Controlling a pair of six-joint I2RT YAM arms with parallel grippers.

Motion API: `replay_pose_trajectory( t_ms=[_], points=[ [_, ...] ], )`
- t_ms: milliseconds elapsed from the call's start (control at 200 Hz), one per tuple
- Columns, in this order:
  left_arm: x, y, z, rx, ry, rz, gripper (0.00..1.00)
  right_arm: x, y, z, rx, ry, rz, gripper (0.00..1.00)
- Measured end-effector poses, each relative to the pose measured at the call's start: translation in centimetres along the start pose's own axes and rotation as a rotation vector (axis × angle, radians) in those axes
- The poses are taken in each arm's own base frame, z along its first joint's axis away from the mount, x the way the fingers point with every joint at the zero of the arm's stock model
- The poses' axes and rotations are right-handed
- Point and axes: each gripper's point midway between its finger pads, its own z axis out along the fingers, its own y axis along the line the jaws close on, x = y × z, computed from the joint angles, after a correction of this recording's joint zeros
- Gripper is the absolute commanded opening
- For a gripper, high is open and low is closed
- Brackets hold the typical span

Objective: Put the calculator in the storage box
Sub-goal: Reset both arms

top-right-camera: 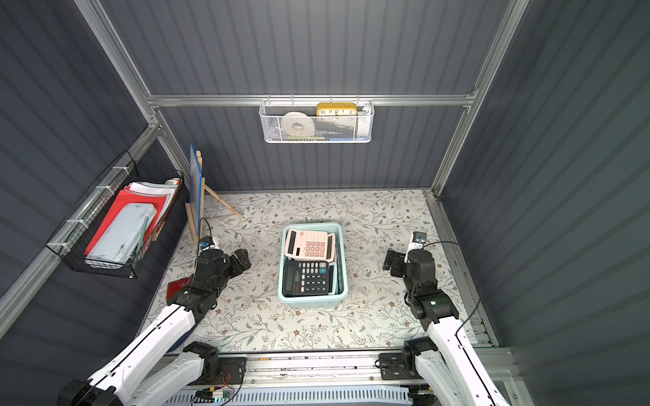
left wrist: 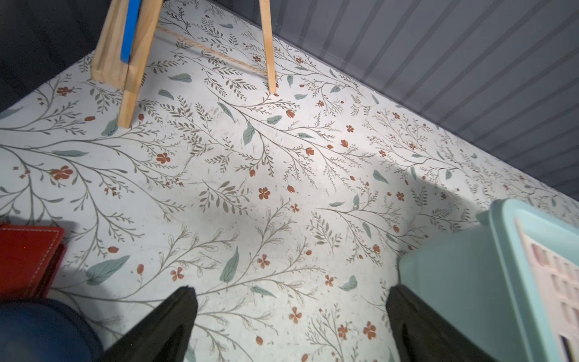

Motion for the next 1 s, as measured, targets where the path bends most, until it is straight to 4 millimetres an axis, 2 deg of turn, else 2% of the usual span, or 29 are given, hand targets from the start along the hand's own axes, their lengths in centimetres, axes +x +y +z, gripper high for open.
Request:
replay_pose_trajectory(
  t_ms=[85, 245, 440, 550, 660, 730, 880, 996],
  points=[
    [1.2, 2.1, 1.5, -0.059, 0.036, 0.004, 1.00, 0.3, -0.8, 0.9, 0.026, -0.014, 0.028, 0.99],
    [0.6, 4.9, 4.1, -0.118, 0.047, -0.016, 0.99, 1.8, -2.2, 2.8, 0.064, -0.032, 0.062, 0.99],
    [-0.9, 4.7, 7.2, -0.104, 0.055, 0.008, 0.99, 4.6, -4.5, 4.8, 0.125, -0.023, 0.095, 0.99],
    [-2.5, 4.8, 7.8, -0.102, 0.019, 0.042, 0.99, 5.4, -5.3, 5.9, 0.146, -0.020, 0.108, 0.99],
    [-3.9, 6.0, 7.9, -0.101, -0.035, 0.057, 0.99, 5.4, -5.5, 7.0, 0.148, -0.033, 0.113, 0.99],
    [-4.1, 6.8, 8.4, -0.096, -0.054, 0.065, 0.99, 5.4, -5.5, 7.5, 0.147, -0.040, 0.114, 0.99],
    [-2.6, 8.7, 10.7, -0.079, -0.039, 0.071, 0.99, 4.7, -5.4, 8.5, 0.140, -0.082, 0.103, 0.99],
    [-1.9, 9.3, 11.9, -0.057, -0.037, 0.092, 0.99, 4.4, -5.2, 9.4, 0.130, -0.107, 0.088, 0.99]
  ],
)
